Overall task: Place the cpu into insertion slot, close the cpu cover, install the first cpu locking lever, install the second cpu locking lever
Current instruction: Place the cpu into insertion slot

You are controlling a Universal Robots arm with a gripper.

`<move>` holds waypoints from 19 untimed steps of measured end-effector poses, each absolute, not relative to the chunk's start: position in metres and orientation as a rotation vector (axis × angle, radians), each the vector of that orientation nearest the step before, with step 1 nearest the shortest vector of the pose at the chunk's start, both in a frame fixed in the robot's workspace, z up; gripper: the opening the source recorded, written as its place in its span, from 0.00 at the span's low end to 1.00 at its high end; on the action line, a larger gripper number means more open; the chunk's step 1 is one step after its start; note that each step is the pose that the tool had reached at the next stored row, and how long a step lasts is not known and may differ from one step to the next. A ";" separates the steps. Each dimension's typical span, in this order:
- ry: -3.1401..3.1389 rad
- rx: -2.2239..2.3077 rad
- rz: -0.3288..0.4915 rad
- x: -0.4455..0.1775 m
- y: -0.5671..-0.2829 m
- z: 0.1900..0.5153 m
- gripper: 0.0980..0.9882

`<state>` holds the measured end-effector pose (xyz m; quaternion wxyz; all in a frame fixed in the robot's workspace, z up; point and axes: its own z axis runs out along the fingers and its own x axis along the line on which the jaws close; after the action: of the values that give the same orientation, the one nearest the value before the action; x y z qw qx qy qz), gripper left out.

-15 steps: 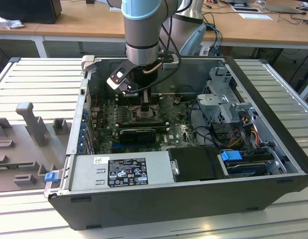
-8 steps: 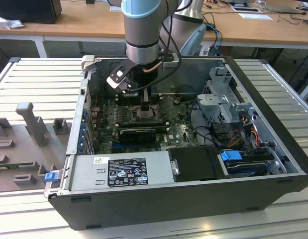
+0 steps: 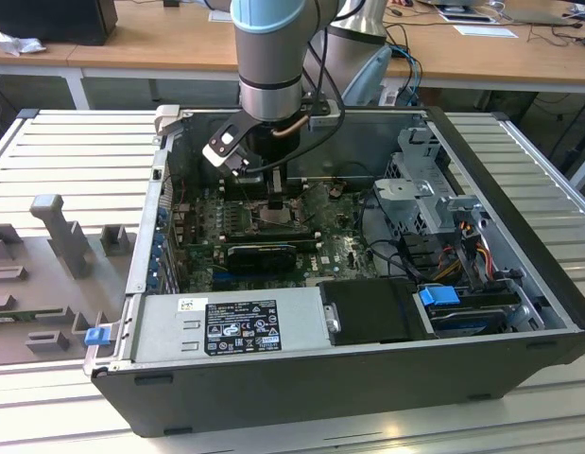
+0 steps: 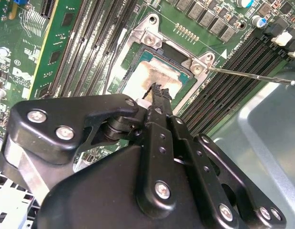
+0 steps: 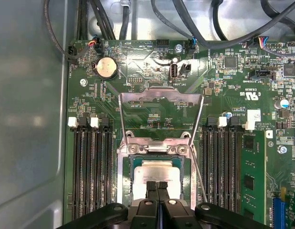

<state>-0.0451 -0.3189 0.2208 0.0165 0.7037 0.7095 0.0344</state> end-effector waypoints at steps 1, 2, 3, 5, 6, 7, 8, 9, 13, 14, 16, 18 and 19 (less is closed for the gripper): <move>2.206 2.188 0.107 -0.045 -0.319 0.221 0.01; 2.206 2.188 0.107 -0.045 -0.319 0.221 0.01; 2.206 2.188 0.107 -0.045 -0.319 0.221 0.01; 2.206 2.188 0.107 -0.045 -0.319 0.222 0.01; 2.206 2.188 0.107 -0.045 -0.319 0.222 0.01; 2.206 2.188 0.107 -0.045 -0.319 0.223 0.01; 2.206 2.188 0.107 -0.045 -0.319 0.223 0.01; 2.206 2.188 0.107 -0.045 -0.319 0.223 0.01; 2.205 2.188 0.107 -0.045 -0.319 0.225 0.01; 2.205 2.188 0.107 -0.045 -0.319 0.226 0.01; 2.205 2.188 0.107 -0.045 -0.319 0.228 0.01; 2.205 2.188 0.107 -0.045 -0.319 0.229 0.01; 2.205 2.188 0.107 -0.045 -0.319 0.230 0.01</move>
<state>-0.0451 -0.3189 0.2297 0.0165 0.7039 0.7092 0.0344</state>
